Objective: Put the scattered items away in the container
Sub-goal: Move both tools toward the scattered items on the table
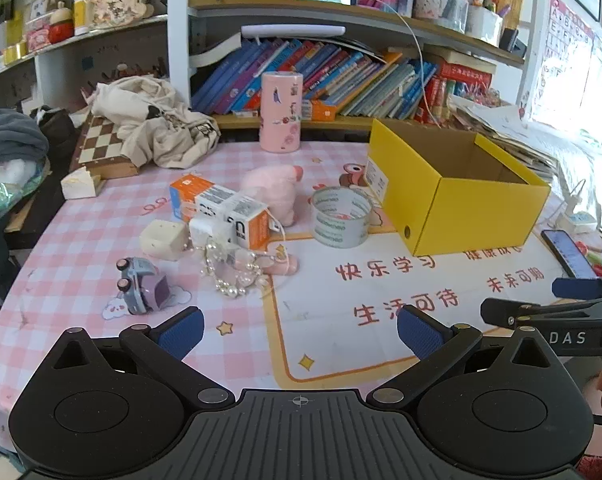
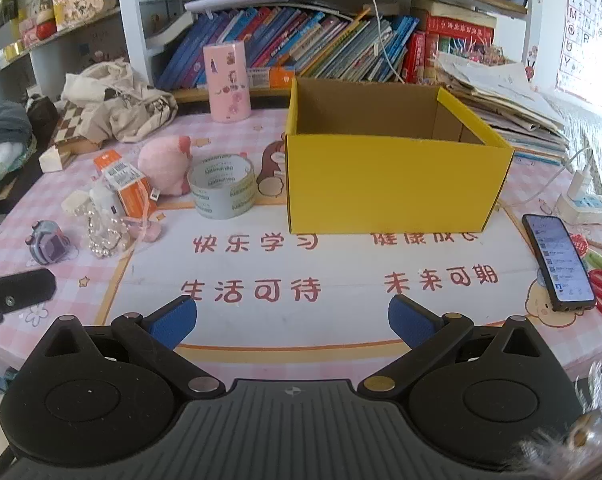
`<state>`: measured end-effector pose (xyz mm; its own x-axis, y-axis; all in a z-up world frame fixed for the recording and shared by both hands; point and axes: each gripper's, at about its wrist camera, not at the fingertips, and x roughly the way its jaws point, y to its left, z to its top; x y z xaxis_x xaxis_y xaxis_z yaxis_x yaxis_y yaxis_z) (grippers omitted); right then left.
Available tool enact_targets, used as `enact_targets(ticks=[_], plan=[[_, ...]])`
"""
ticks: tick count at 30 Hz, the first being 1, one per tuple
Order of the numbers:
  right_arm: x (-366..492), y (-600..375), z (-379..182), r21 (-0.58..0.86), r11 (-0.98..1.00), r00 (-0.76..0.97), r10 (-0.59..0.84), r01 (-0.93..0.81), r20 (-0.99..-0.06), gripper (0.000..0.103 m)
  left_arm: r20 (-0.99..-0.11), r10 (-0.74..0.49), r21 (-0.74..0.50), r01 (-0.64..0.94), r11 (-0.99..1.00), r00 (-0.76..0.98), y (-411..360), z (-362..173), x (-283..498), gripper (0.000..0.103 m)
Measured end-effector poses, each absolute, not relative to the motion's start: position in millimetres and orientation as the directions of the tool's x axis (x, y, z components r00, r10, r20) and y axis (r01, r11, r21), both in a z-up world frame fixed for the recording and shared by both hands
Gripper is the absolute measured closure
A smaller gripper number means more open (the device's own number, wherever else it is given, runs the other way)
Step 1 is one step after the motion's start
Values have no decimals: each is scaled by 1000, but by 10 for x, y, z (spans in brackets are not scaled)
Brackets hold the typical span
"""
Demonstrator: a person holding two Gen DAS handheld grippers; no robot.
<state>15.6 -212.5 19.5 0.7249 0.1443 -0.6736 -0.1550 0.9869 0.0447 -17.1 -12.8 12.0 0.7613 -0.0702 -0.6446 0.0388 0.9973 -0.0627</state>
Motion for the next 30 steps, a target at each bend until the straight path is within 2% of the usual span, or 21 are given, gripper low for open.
enact_targets(ticks=[6,24,30], plan=[[67,-2168,239,32,989,748,131,-146,-651,0,-646,-78,-63,49,997,759,-169,114,-164,0],[26,-2181,288,40,986,740,147,-160,-657,0,-651,-104,-89,60,994,752,-140,121,-223,0],[43,-2166,295,45,985,733,155,-167,-663,0,-627,-104,-101,52,994,772,-90,148,-244,0]])
